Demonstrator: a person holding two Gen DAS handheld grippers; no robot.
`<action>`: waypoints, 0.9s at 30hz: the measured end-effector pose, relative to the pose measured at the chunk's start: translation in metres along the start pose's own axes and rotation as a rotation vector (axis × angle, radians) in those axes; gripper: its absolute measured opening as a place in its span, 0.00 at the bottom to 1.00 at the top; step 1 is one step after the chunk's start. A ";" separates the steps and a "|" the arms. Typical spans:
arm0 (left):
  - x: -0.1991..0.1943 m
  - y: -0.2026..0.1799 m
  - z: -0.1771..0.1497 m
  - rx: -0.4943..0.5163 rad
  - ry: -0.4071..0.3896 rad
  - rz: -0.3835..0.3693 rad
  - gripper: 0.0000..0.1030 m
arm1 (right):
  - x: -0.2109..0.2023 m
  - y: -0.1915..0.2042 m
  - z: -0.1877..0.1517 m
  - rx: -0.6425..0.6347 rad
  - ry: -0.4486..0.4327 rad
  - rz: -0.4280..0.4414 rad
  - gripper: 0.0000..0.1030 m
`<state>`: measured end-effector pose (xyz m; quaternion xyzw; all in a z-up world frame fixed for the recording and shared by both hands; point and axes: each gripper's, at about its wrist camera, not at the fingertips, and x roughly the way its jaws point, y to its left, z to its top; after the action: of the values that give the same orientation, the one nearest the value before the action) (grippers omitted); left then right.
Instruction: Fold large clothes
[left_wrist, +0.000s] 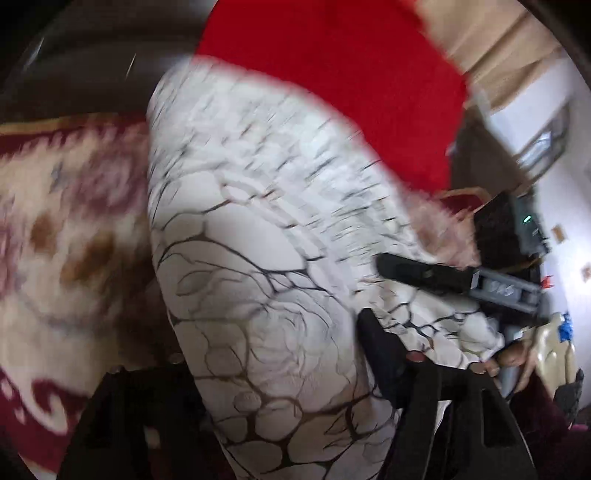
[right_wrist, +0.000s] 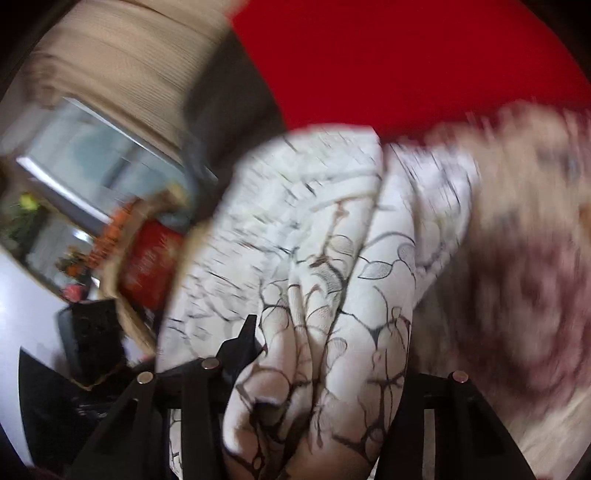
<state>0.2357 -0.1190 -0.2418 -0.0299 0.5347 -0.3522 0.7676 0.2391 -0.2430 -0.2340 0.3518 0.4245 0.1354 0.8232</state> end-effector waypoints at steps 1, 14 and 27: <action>0.002 0.001 -0.001 -0.008 0.001 0.007 0.76 | 0.009 -0.010 -0.003 0.046 0.042 -0.024 0.53; -0.052 -0.007 -0.030 -0.054 -0.151 0.262 0.78 | -0.098 0.034 -0.022 -0.118 -0.207 -0.231 0.58; -0.040 -0.018 -0.064 0.005 -0.148 0.465 0.88 | -0.045 -0.004 -0.061 -0.054 0.032 -0.292 0.53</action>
<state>0.1658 -0.0881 -0.2295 0.0701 0.4686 -0.1640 0.8652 0.1628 -0.2410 -0.2331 0.2617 0.4805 0.0310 0.8365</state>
